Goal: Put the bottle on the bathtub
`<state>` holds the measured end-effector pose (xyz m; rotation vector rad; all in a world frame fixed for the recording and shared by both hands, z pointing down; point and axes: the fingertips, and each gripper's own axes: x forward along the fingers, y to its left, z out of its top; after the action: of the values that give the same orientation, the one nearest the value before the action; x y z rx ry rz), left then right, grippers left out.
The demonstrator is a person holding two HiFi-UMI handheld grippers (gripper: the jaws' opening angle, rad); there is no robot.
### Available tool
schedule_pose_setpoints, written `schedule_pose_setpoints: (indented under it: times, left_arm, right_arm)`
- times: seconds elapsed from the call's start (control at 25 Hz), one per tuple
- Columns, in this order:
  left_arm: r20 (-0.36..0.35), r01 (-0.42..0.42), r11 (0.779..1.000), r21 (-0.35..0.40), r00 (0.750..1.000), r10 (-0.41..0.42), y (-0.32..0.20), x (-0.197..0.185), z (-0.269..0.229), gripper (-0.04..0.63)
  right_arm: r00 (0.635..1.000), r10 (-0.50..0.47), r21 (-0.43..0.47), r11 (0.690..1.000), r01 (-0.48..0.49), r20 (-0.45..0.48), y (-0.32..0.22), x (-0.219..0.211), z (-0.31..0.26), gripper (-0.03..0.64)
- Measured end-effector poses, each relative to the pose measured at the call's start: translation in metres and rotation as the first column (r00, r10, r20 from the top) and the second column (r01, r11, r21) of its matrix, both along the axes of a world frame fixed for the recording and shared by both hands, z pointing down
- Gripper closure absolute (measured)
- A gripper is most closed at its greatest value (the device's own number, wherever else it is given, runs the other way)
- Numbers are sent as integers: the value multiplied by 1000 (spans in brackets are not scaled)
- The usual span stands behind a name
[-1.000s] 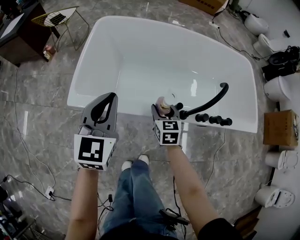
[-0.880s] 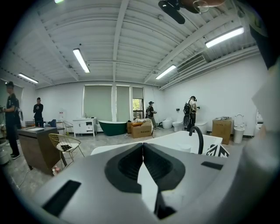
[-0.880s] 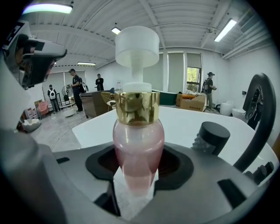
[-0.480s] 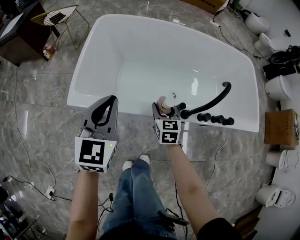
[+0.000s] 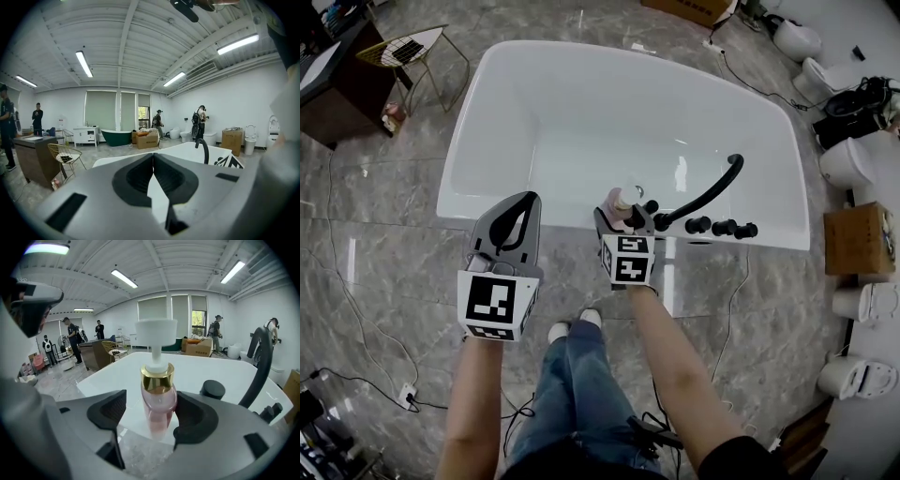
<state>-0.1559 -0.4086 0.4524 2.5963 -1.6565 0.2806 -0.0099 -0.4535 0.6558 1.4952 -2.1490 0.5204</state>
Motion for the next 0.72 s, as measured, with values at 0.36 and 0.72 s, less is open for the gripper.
schedule_pose_setpoints:
  times: [0.36, 0.72]
  left_arm:
    - [-8, -44, 998, 44, 999, 45, 29, 12, -37, 583]
    - [-13, -30, 998, 51, 999, 31, 60, 11, -57, 583]
  right_arm:
    - [1000, -16, 43, 999, 16, -8, 42, 11, -61, 302]
    - [999, -44, 114, 993, 41, 18, 79, 17, -145, 302]
